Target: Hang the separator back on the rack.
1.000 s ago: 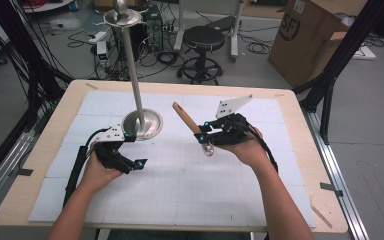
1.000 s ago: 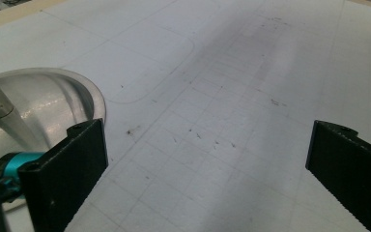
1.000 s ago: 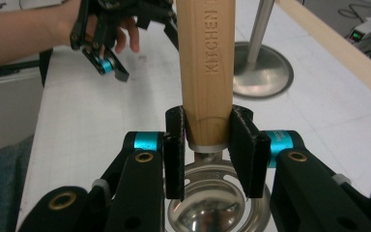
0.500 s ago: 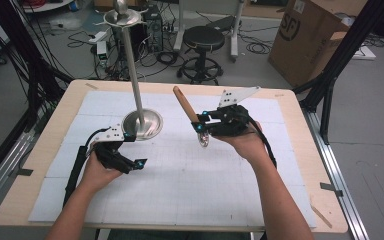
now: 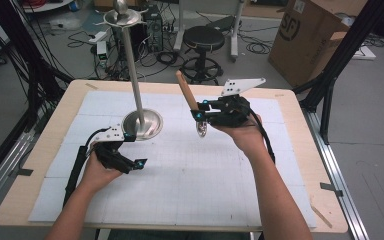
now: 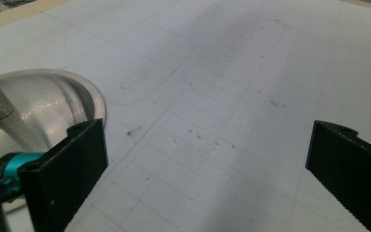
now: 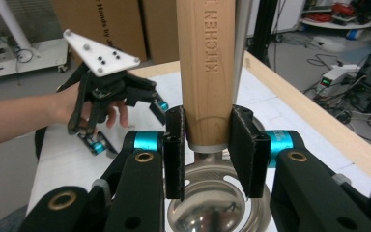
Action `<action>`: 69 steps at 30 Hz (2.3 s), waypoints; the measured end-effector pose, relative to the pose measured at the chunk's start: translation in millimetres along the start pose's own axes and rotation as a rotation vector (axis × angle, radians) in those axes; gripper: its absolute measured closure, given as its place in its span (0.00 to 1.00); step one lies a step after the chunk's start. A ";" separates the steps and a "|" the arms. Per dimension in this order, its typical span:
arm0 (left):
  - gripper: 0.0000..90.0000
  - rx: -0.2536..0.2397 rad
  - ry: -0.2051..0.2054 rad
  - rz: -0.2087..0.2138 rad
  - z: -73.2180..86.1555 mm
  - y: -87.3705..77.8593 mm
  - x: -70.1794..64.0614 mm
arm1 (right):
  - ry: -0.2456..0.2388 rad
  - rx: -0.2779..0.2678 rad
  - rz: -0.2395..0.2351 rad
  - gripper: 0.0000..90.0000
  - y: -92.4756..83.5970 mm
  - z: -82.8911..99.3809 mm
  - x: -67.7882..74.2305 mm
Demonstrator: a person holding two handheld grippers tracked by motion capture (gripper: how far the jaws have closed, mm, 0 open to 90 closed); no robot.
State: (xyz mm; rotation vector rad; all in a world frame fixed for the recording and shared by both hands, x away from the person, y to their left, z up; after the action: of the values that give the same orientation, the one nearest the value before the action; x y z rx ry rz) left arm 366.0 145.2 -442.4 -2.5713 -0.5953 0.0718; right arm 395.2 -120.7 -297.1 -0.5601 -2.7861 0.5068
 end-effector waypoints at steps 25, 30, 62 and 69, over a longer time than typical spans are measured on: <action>0.02 -0.004 -0.003 0.002 -0.2 0.6 -0.5 | -0.023 -0.064 0.048 0.76 17.2 -54.9 -4.8; 0.02 -0.006 -0.004 0.004 0.1 0.8 0.0 | -0.023 -0.077 0.053 0.76 20.2 -58.5 -6.8; 0.02 -0.016 -0.006 0.008 -0.8 0.8 -0.8 | -0.006 -0.057 0.091 0.76 49.0 -112.3 -24.5; 0.02 -0.007 0.001 0.006 0.0 0.5 0.0 | 0.005 -0.047 0.094 0.76 54.8 -114.8 -29.9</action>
State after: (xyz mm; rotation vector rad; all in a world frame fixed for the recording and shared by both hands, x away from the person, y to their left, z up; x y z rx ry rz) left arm 366.2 144.8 -442.7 -2.5794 -0.5888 0.0704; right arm 475.3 -52.9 -219.2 -0.7046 -2.7832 0.4600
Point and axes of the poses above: each handheld gripper's, and its own axes: y roughly forward along the jaws, z roughly out of its underside, x roughly to its left, the point moved 6 cm from there along y, roughly forward along the jaws, and after that the axes turned 9 degrees about y, right-handed, at the moved point
